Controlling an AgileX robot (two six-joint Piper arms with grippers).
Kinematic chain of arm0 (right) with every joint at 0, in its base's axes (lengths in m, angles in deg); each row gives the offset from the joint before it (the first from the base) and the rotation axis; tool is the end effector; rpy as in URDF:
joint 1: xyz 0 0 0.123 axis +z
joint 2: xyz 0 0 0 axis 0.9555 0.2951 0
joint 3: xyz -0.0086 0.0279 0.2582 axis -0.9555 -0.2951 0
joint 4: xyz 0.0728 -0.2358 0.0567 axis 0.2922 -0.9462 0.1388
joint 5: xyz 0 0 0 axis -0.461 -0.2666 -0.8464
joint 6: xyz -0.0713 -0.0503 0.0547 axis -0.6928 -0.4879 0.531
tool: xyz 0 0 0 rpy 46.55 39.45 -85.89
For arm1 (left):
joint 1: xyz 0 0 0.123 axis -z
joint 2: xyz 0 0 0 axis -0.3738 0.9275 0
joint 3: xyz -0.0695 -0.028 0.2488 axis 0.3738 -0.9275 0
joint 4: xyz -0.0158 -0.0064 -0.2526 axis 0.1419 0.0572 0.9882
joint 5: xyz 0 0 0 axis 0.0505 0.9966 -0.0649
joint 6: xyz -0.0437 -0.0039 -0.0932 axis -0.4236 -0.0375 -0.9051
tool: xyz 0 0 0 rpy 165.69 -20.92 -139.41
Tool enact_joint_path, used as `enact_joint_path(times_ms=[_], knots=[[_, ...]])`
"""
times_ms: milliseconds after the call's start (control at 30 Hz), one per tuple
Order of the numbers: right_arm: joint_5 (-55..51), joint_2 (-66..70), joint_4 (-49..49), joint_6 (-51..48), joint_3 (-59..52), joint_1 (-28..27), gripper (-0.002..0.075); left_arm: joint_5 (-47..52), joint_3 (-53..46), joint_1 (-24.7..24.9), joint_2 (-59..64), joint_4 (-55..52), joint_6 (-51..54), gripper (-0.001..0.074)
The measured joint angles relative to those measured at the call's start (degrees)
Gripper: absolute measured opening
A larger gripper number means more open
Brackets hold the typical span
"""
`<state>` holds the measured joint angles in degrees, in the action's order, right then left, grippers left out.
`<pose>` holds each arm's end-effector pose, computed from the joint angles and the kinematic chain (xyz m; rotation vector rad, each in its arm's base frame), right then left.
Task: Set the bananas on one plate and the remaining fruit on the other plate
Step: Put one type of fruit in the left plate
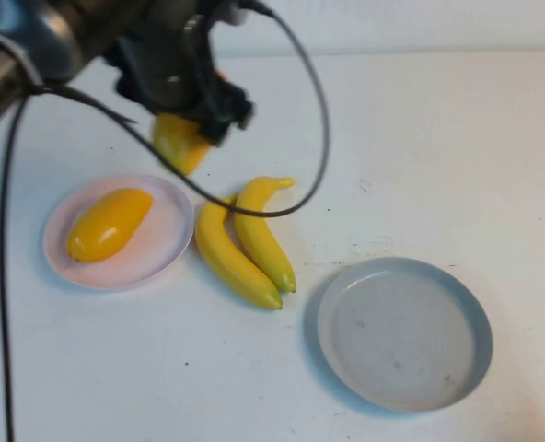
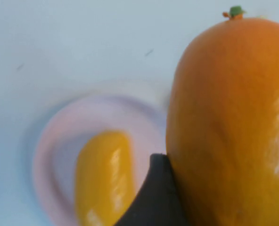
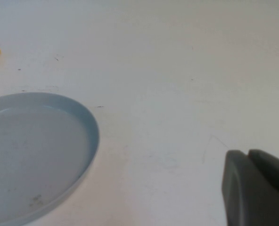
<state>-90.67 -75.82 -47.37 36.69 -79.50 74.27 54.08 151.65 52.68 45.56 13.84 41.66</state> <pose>0.0912 0.0093 0.1712 -0.0463 1.8404 0.0984 0.3689 -0.1972 0.3138 0.7276 2.5448 0.0935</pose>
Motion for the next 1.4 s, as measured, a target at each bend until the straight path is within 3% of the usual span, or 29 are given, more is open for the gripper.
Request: enact_joint_path(times_ms=[200, 333, 733, 1400], knots=[[0.0, 0.0, 0.0, 0.0, 0.0, 0.0, -0.0017, 0.1, -11.0, -8.0, -2.4, -0.4, 0.0, 0.0542], [0.0, 0.0, 0.0, 0.0, 0.0, 0.0, -0.0017, -0.5, -14.7, -10.3, -0.9, 0.2, 0.0, 0.0542], [0.0, 0.0, 0.0, 0.0, 0.0, 0.0, -0.0017, -3.7, -15.7, -10.6, 6.4, 2.4, 0.0, 0.0553], [0.0, 0.0, 0.0, 0.0, 0.0, 0.0, -0.0017, -1.2, -11.6, -10.6, 6.6, 3.3, -1.0, 0.0580]])
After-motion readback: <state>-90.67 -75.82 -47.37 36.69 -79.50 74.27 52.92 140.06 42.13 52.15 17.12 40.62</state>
